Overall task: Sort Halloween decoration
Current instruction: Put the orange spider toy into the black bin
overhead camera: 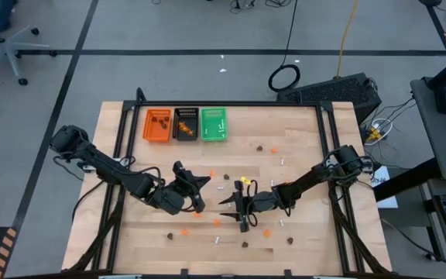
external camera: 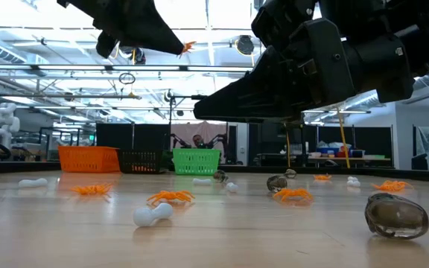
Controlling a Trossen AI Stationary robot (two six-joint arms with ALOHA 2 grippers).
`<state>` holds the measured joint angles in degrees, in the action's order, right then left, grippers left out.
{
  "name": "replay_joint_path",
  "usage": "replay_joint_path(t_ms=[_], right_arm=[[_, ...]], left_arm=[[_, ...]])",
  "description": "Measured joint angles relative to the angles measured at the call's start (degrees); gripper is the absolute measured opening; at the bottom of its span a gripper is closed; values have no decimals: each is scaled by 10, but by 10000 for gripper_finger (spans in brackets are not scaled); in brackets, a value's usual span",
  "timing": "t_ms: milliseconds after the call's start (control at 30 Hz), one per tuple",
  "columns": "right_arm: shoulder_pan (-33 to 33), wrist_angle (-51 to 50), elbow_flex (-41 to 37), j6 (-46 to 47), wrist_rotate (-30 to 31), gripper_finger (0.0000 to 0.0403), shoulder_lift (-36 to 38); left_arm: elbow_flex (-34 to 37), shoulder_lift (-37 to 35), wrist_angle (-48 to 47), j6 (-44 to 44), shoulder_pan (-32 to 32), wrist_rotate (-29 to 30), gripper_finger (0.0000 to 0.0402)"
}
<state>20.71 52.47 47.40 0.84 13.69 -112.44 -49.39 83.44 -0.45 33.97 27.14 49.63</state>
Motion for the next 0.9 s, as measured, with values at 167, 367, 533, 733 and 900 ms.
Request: replay_joint_path(t_ms=[167, 367, 533, 733, 900], right_arm=[[0, 0, 0, 2, 0, 160, 0], [0, -2, 0, 14, -2, 160, 0], [0, -5, 0, 15, -2, 160, 0], [0, -5, 0, 13, -2, 160, 0], [0, -5, 0, 14, -2, 160, 0]], left_arm=[[0, -9, -21, -60, -11, -2, 0], [0, -60, -129, -59, -65, -34, 0], [0, -103, -225, -60, -132, -88, 0], [1, -117, -280, -106, -230, -162, 0], [2, -102, -289, -144, -319, -246, 0]])
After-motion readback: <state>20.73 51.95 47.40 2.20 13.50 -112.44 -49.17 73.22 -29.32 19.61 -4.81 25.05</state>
